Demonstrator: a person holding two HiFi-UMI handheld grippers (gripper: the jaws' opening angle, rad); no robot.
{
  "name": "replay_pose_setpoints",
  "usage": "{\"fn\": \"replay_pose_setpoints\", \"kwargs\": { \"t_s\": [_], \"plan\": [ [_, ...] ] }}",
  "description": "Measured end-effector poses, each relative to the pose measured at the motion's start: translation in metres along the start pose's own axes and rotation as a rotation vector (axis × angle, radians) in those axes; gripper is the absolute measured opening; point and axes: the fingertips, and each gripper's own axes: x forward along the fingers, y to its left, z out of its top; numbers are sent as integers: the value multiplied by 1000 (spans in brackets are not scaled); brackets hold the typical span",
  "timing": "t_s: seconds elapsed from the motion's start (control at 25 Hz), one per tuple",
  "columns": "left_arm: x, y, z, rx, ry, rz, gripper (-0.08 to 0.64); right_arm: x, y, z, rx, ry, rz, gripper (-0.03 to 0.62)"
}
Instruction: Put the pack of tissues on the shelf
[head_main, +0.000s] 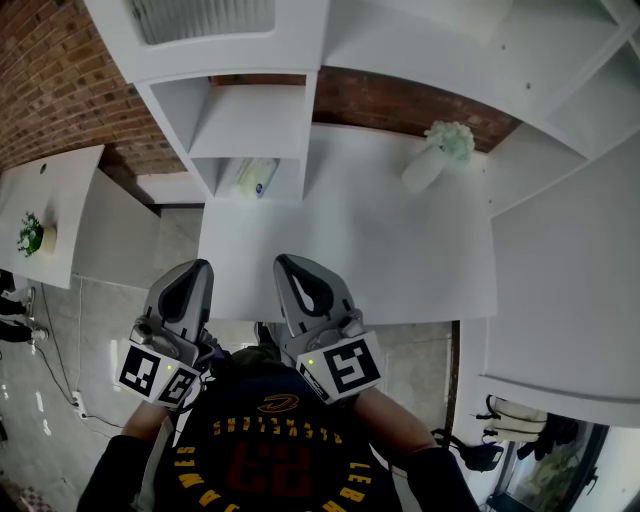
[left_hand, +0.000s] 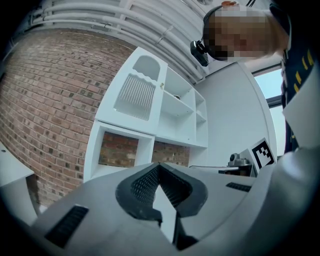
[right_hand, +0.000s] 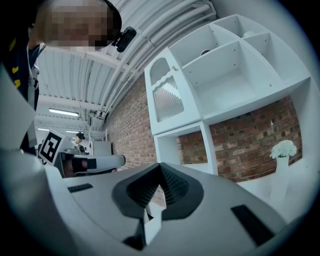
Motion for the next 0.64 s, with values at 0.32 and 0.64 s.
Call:
{"fn": "replay_pose_setpoints", "kwargs": {
  "t_s": [0.32, 0.64],
  "plan": [
    [3, 2, -6, -11, 12, -6, 3, 2, -3, -4, 6, 9, -9, 5],
    [16, 18, 10, 13, -23, 4, 3, 15, -11, 3, 2, 1, -6, 6]
  ]
}}
